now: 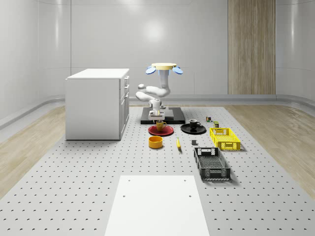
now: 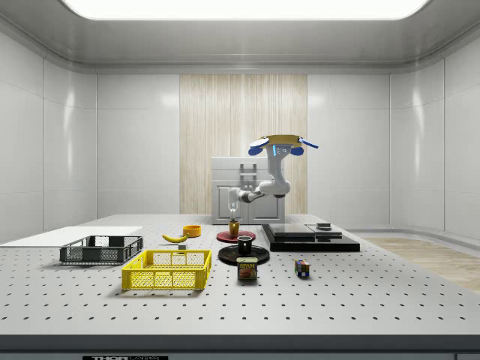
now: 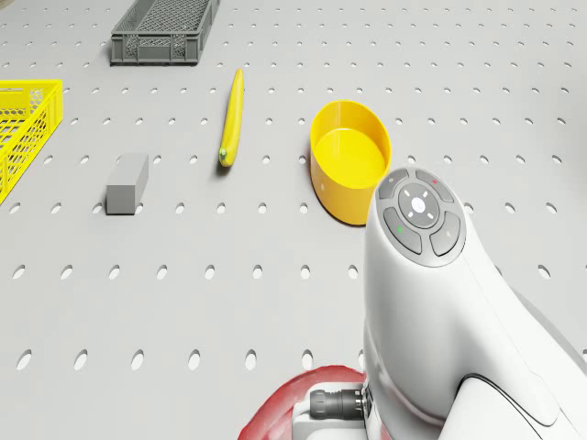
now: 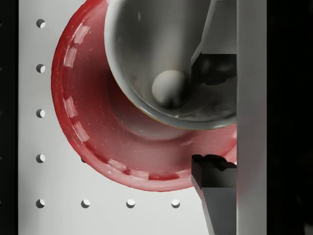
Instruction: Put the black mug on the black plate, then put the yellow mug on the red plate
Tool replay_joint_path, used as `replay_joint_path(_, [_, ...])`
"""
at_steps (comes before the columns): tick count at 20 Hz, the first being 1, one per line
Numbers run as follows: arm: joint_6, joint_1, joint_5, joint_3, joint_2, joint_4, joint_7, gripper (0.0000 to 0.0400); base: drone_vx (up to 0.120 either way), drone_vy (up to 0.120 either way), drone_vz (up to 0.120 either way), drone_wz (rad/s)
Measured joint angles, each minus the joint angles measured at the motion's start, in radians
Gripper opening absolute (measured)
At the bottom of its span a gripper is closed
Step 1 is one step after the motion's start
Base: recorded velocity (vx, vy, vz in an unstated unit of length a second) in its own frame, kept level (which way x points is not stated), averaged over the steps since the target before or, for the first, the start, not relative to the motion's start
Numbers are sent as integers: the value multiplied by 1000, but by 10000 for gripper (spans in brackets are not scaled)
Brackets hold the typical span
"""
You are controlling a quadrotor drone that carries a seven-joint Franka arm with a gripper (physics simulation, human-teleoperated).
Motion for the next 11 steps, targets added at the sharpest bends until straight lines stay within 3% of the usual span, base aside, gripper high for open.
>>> replay_joint_path(4, [-8,5,15,17,0,-5,-2,350,0,0,0,0])
replay_joint_path(11, [-33,17,68,75,-1,-19,-5,390,0,0,0,0])
